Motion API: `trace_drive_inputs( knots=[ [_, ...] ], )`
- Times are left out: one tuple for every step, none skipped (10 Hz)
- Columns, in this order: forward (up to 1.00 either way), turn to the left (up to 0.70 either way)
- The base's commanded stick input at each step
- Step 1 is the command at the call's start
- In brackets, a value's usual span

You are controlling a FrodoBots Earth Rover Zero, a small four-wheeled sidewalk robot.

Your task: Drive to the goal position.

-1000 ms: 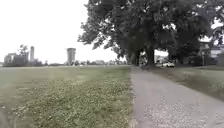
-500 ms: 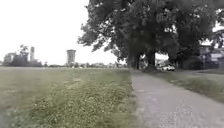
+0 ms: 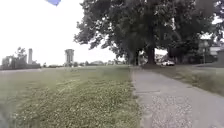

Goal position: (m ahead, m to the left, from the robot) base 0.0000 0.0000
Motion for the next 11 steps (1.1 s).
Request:
trace_drive_inputs(
  knots=[
    [0.7, -0.35],
    [0.7, -0.35],
    [0.7, -0.35],
    [0.7, -0.35],
    [0.7, -0.35],
    [0.7, -0.35],
    [0.7, -0.35],
    [0.7, -0.35],
    [0.7, -0.32],
    [0.7, -0.07],
    [0.7, 0.0]
  ],
)
